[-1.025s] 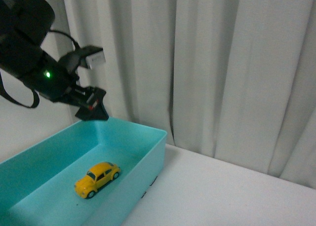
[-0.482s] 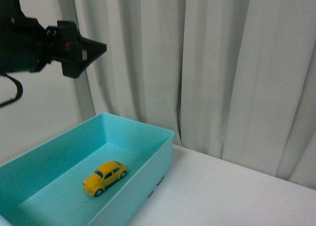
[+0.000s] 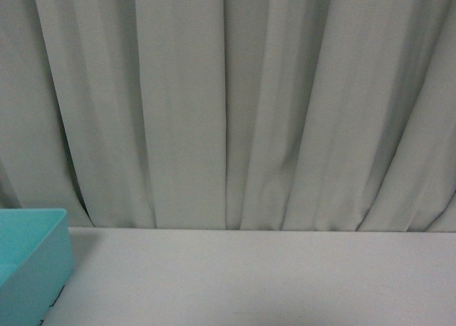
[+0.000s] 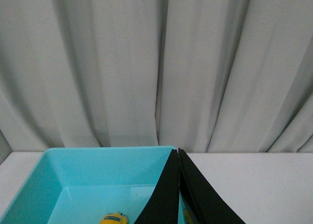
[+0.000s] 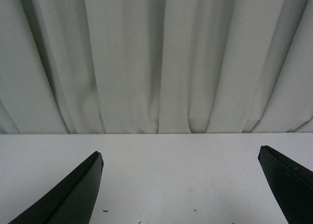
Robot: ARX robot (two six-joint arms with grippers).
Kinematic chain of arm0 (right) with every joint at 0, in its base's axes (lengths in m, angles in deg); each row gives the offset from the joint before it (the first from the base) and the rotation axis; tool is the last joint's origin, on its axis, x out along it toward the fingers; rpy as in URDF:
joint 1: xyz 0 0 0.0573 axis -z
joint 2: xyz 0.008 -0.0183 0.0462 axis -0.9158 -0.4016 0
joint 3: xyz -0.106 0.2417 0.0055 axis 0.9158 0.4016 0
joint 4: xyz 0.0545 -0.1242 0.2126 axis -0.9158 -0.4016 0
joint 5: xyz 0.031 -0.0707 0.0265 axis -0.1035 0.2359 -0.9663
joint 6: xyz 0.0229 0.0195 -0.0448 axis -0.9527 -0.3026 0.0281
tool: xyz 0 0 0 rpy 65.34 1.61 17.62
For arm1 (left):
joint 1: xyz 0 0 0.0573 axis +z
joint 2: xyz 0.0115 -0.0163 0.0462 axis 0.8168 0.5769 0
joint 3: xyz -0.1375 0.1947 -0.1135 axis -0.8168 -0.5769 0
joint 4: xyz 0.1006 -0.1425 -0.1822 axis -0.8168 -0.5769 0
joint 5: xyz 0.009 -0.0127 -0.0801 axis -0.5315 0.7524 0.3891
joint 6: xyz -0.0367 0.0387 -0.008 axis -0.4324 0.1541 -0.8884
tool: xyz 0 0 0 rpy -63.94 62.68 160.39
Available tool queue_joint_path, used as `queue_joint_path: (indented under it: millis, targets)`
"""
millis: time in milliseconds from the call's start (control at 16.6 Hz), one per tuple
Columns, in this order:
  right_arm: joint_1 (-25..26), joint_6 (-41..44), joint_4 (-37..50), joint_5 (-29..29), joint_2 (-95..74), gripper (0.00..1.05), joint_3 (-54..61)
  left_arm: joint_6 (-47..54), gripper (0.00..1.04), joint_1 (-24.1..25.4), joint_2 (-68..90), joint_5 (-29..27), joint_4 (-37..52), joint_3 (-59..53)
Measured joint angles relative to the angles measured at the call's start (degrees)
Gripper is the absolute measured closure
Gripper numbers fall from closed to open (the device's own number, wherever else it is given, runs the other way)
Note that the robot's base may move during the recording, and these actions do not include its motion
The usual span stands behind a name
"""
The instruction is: Wind up and store yellow beetle toy
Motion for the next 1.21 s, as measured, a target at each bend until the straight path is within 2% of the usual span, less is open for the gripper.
queue_joint_path:
  millis: [302, 422, 482, 724, 784, 1206]
  targets:
    - [0.0, 0.0, 0.0, 0.0, 0.0, 0.07, 0.0, 0.0, 1.03, -3.2, -6.4, -3.2, -3.1, -3.8]
    - [0.0, 0.0, 0.0, 0.0, 0.0, 0.07, 0.0, -0.1, 1.03, -7.4, -9.1, -8.0, -4.6, -4.8]
    - [0.0, 0.0, 0.0, 0.0, 0.0, 0.07, 0.0, -0.1, 1.03, -9.1, -10.5, -8.5, -5.4, -5.4]
    - [0.0, 0.0, 0.0, 0.0, 0.0, 0.07, 0.0, -0.1, 1.03, -9.0, -17.1, -9.2, -10.0, -7.2]
    - [0.0, 0.0, 0.0, 0.0, 0.0, 0.07, 0.0, -0.1, 1.03, -9.0, -17.9, -9.2, -8.2, -8.3]
    - [0.0, 0.0, 0.0, 0.0, 0.0, 0.07, 0.0, -0.1, 1.03, -9.0, -26.1, -9.2, -16.5, -9.0]
